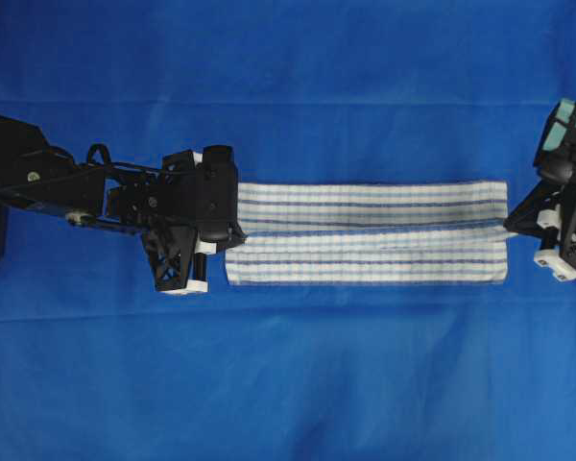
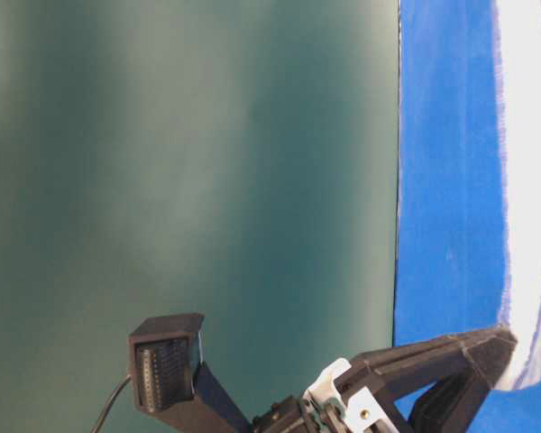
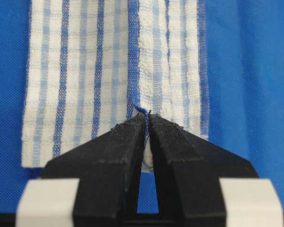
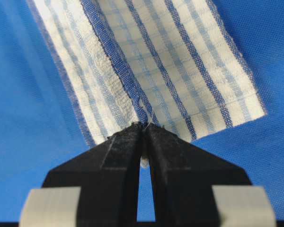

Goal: Fold the blue towel.

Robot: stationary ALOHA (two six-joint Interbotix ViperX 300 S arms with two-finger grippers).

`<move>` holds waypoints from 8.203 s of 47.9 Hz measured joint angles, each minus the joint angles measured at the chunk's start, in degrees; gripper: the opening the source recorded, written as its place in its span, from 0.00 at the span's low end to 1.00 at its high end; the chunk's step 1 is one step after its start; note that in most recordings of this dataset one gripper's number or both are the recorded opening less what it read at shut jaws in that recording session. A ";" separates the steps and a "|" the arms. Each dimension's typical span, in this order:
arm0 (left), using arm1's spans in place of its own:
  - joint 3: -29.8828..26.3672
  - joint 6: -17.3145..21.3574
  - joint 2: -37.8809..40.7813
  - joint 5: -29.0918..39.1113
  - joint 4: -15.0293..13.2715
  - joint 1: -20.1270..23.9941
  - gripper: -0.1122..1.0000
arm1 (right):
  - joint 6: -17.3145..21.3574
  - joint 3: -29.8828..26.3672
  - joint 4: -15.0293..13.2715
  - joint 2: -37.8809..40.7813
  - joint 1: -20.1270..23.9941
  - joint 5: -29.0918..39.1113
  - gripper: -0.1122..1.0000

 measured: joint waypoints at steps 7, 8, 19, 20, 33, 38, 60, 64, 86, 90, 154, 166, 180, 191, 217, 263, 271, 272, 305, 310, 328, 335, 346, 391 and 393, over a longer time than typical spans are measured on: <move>0.00 -0.09 -0.09 -0.26 0.00 0.09 0.12 | 0.09 0.00 0.00 2.64 0.44 -1.23 0.15; 0.00 -0.09 0.00 -0.26 -0.09 0.00 0.12 | 0.09 0.00 0.00 2.99 0.53 -1.41 0.15; -0.09 -0.44 0.00 -0.70 -0.09 0.00 0.12 | 0.09 0.00 0.00 7.21 1.23 -2.37 0.15; 0.00 -0.62 0.00 -0.79 0.00 0.00 0.12 | 0.26 0.00 -0.09 7.38 1.23 -2.46 0.15; 0.09 -3.69 0.00 -1.14 -0.09 0.00 0.57 | 0.62 0.00 -0.09 7.38 1.23 -3.25 0.49; 0.09 -3.96 0.00 -1.05 -0.09 0.00 0.83 | 0.62 0.09 -0.26 6.94 1.32 -3.25 0.70; -0.70 -2.72 -0.26 -0.26 -0.09 5.89 0.89 | 0.70 -0.35 -9.49 5.01 -4.83 -3.08 0.68; -0.97 -2.11 -0.35 -0.26 -0.09 6.86 0.89 | 0.70 -0.26 -10.72 5.54 -6.77 -2.90 0.68; -1.05 -0.79 4.57 -2.99 0.00 8.96 0.89 | 0.70 -0.35 -13.10 14.33 -11.87 -5.98 0.68; -1.05 -0.79 6.06 -3.34 0.00 9.93 0.89 | 0.62 -0.35 -13.54 17.31 -13.18 -7.38 0.68; -5.89 0.18 4.48 12.04 -0.09 11.69 0.11 | -0.97 -4.39 -14.33 17.40 -16.17 -6.94 0.13; -8.70 0.18 -1.41 17.93 -0.09 11.69 0.11 | -0.97 -6.77 -14.33 5.54 -15.21 -0.35 0.13; -10.37 0.26 -4.57 19.69 -0.09 9.76 0.11 | -0.79 -7.91 -14.15 -5.19 -12.22 3.16 0.13; -10.55 0.09 -5.80 19.60 -0.09 9.14 0.11 | -0.79 -7.91 -14.24 -4.31 -12.22 2.90 0.13; -13.10 -0.44 -3.34 6.33 -0.09 -2.55 0.11 | -0.70 -13.97 -19.95 8.35 -21.80 -8.53 0.13; -31.64 0.26 14.59 2.11 -0.09 -6.86 0.11 | -1.14 -33.57 -27.07 34.63 -27.95 -17.75 0.13; -34.54 0.44 18.02 -2.20 -0.09 -6.24 0.11 | -1.23 -30.76 -27.25 32.26 -29.09 -15.73 0.13; -35.16 0.44 18.63 -2.55 -0.09 -6.15 0.11 | -1.23 -30.23 -27.16 31.73 -29.27 -15.64 0.13; -32.43 -1.23 22.06 -3.87 -0.09 -4.83 0.11 | -0.70 -28.92 -27.25 36.65 -30.67 -18.98 0.13; -28.21 -2.99 20.30 -4.31 -0.09 -4.92 0.11 | -0.70 -31.73 -27.16 40.96 -30.50 -21.18 0.13; -17.84 -8.88 16.00 -8.35 -0.09 -5.27 0.11 | -0.70 -39.90 -27.16 49.57 -27.69 -22.50 0.13; -16.44 -9.14 15.38 -9.14 -0.09 -5.27 0.12 | -0.70 -40.52 -27.16 49.92 -27.69 -22.50 0.13; -16.17 -9.14 15.38 -9.23 -0.09 -5.36 0.30 | -0.62 -40.52 -27.16 49.92 -27.69 -22.50 0.13; 2.29 0.53 -10.37 -16.08 0.09 3.16 0.79 | -0.79 -23.29 -27.16 23.55 -19.95 -26.54 0.58; 3.52 1.23 -11.43 -18.54 0.09 3.78 0.79 | -0.79 -21.45 -27.16 20.74 -18.98 -27.95 0.58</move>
